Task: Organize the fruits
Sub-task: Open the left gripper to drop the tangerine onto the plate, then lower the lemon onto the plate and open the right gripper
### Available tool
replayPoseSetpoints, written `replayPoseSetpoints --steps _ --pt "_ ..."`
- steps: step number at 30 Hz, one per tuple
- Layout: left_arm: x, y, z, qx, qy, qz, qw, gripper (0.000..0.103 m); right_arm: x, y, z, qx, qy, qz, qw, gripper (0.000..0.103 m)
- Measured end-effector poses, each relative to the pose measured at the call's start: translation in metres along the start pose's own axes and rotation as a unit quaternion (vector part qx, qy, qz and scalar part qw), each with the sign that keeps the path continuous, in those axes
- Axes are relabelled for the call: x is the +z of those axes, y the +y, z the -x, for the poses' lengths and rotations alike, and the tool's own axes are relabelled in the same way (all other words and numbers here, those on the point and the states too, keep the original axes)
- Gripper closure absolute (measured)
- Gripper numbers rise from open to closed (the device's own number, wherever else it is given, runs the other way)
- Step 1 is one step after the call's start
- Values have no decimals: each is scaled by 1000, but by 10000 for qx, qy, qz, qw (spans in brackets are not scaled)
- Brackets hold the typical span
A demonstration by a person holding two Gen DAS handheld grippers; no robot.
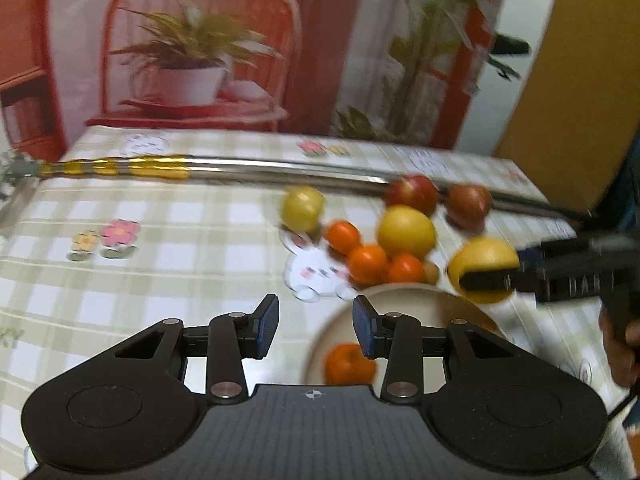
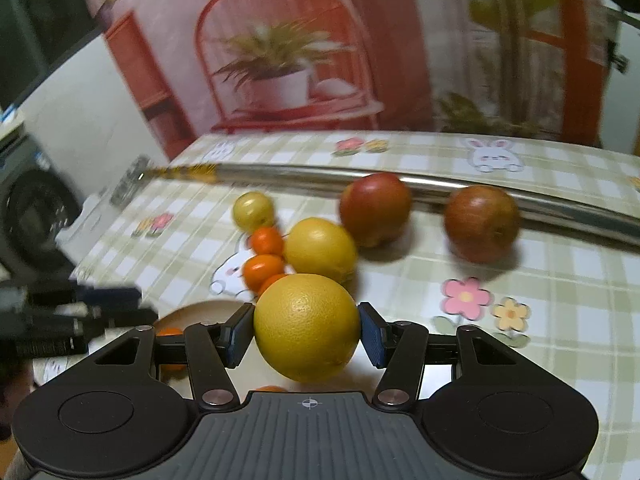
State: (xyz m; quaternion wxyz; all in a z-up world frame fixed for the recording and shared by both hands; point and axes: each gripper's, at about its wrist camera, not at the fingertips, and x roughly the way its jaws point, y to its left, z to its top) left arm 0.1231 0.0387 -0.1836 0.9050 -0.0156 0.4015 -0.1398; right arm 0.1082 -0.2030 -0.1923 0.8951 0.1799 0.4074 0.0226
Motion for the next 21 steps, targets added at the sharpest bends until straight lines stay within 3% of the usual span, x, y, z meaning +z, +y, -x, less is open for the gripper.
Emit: replayPoseSetpoints --steps 8,21 --pt "4 26 21 482 -93 543 9973 60 11 44 -28 368 475 706 9957 52" --pt "-5 39 26 382 -83 793 9961 60 3 65 -59 539 825 725 9925 52"
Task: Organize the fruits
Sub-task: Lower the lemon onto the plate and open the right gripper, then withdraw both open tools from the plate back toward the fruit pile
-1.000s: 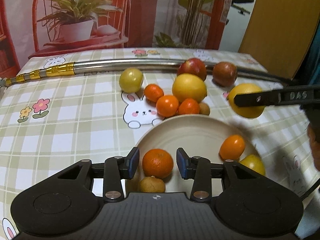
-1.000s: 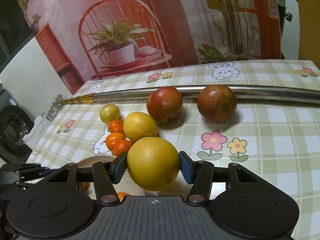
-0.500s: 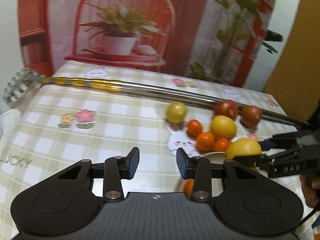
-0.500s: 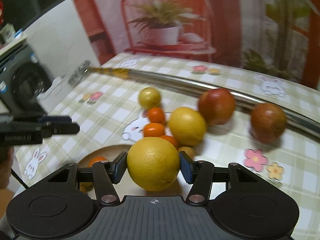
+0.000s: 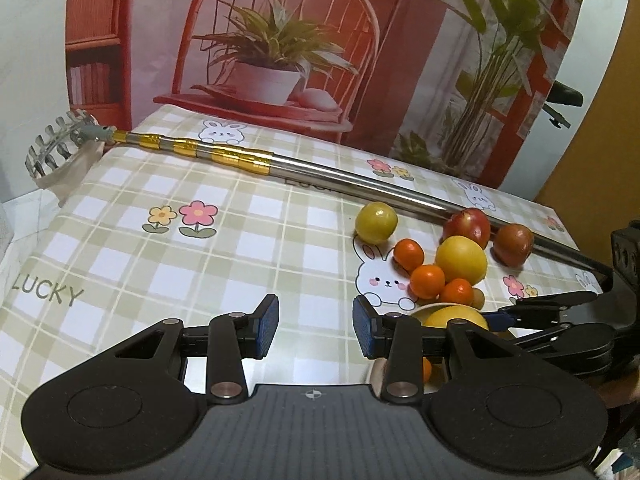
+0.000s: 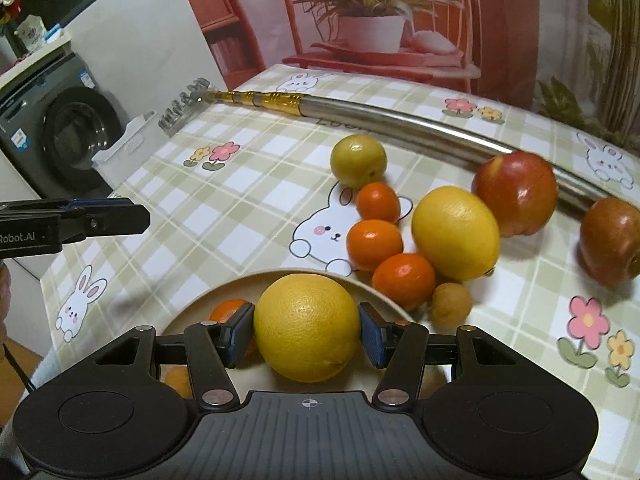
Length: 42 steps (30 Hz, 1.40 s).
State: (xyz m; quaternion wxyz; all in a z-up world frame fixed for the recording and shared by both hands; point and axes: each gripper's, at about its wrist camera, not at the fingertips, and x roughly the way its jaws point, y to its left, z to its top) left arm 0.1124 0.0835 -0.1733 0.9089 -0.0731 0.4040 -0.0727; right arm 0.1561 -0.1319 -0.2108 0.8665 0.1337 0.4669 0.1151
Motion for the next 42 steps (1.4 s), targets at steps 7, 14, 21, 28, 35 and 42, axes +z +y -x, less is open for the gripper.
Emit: replayPoseSetpoints --steps 7,14,21,28,35,42 --pt "-6 -4 -4 -103 101 -46 9999 59 -5 -4 -3 53 -134 -287 9995 51" --pt "-6 -8 -2 -126 72 -91 9999 53 -7 -6 3 61 -248 -436 9987 49" --pt "-3 -13 4 -99 -28 -138 9999 51 -9 -5 22 -8 -566 -470 9973 41" --pt "2 -22 16 21 -305 -250 9992 24 -12 -19 62 -453 -1179 -751 9891 8" --pt "8 -32 23 46 -425 -337 9985 19 -22 -40 92 -1179 -1578 -1060 9747 0" --pt "12 -39 30 187 -567 -460 9972 17 -41 -60 109 -1863 -1921 -1451 9525 0"
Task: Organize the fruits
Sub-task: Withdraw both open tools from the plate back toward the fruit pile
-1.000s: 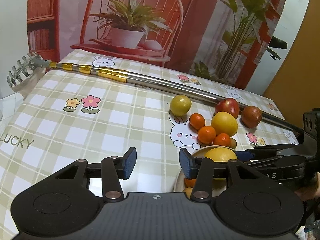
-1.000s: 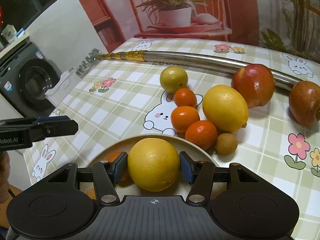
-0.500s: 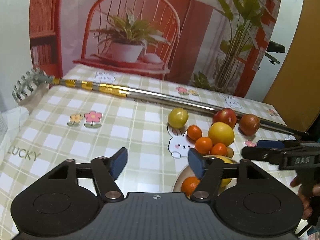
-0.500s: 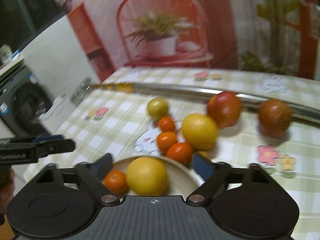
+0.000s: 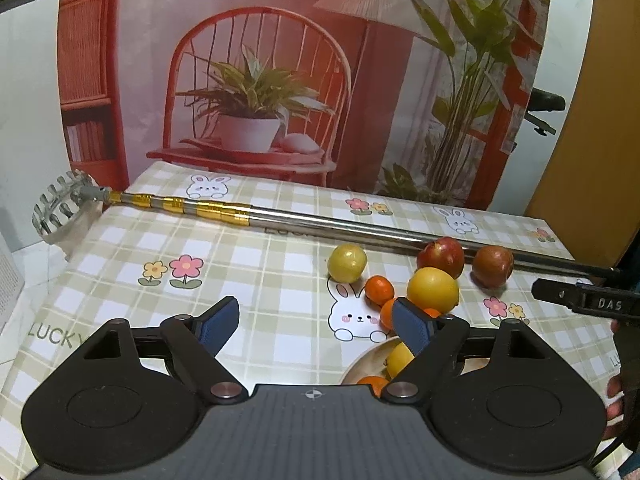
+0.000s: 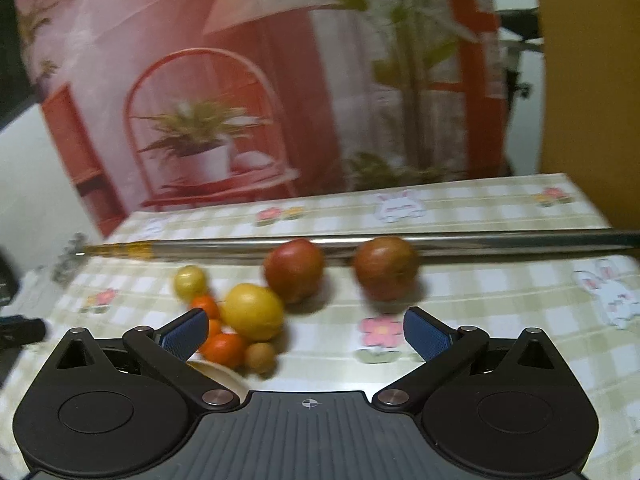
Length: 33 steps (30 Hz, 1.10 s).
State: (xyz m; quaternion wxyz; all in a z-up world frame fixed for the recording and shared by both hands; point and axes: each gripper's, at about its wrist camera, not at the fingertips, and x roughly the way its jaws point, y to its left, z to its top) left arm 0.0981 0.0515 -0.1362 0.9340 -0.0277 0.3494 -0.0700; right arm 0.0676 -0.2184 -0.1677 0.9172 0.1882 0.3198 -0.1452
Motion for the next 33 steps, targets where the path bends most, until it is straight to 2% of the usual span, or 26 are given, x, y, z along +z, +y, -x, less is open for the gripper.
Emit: replayPoseSetpoints --steps 2,3,7,11,15,21,26,33 --pt "1 -2 2 11 -31 -23 10000 17 -3 -2 2 -336 -162 112 9992 0" --pt "2 -2 2 9 -43 -40 10000 17 -5 -1 4 -374 -254 157 9989 0" --pt "5 -8 5 8 -100 -188 9998 17 -10 -9 14 -282 -655 -45 9974 0" --pt "9 -11 4 -2 -110 -280 9995 17 -4 -17 26 -54 -841 -223 9962 0" --pt "14 -14 1 9 -99 -206 9997 11 5 -16 29 -128 -671 223 9974 0" --pt "20 -17 -7 100 -186 -177 9996 11 13 -13 33 -168 -578 508 9969 0" --pt "21 -22 -15 63 -192 -375 9991 11 15 -19 28 -226 -492 420 9976 0" --pt "23 -30 -30 88 5 -646 9979 13 17 -33 20 -15 -291 195 9994 0"
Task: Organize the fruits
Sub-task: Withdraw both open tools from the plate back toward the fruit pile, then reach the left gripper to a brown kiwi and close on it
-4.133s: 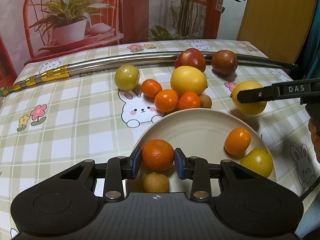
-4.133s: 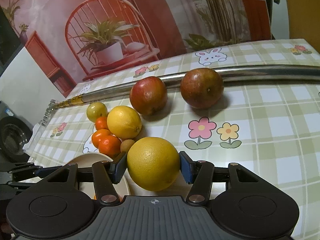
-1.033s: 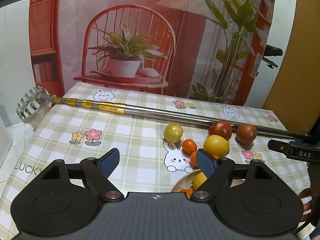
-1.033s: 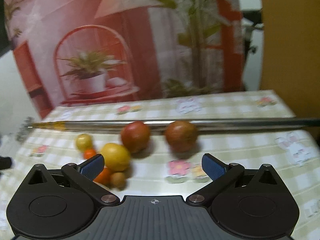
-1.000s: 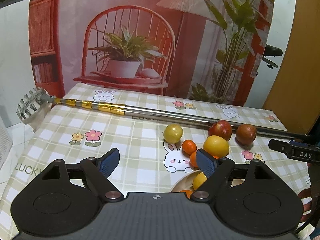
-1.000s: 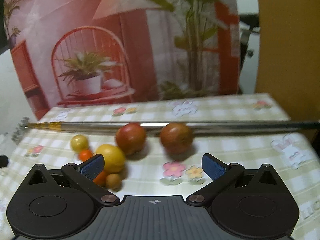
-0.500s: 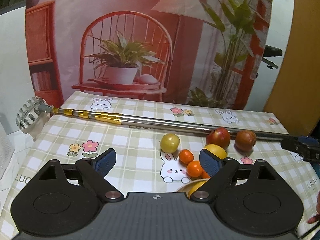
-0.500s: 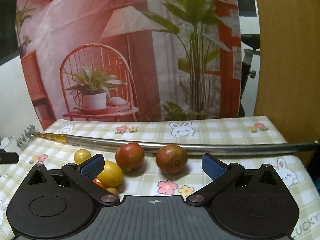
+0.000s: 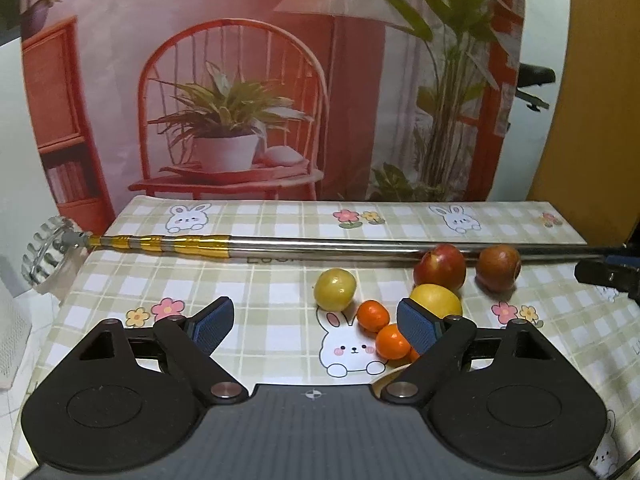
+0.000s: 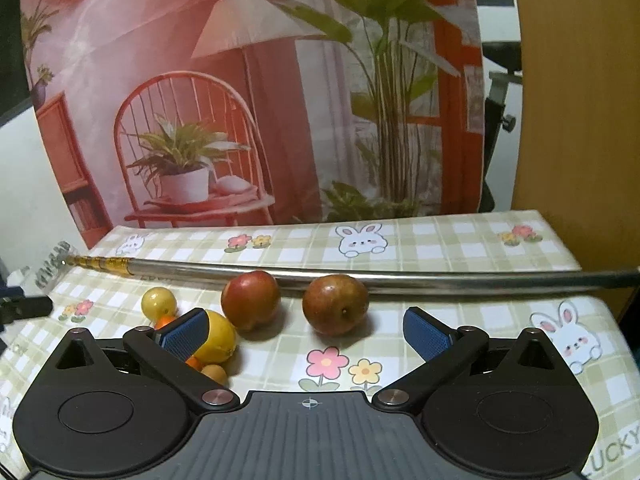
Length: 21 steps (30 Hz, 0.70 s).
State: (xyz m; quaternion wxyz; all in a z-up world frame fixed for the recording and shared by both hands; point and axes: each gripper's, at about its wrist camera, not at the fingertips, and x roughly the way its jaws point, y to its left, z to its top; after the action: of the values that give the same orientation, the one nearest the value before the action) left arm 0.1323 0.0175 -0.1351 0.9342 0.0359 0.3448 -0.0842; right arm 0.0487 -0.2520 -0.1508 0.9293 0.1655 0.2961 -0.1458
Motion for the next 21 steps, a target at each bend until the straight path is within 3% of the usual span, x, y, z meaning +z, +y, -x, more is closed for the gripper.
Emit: replayPoseSetpoints --steps 7,16,21 --pt "2 -2 -16 -251 381 -16 9990 36 -3 -8 -3 25 -13 -45 10000 7" --pt "4 -8 -47 -554 938 52 9940 65 -6 -10 -4 -76 -89 29 9999 28" --pt "5 -21 -62 -871 1131 48 9897 67 -9 -14 -6 -31 -39 25 10000 31"
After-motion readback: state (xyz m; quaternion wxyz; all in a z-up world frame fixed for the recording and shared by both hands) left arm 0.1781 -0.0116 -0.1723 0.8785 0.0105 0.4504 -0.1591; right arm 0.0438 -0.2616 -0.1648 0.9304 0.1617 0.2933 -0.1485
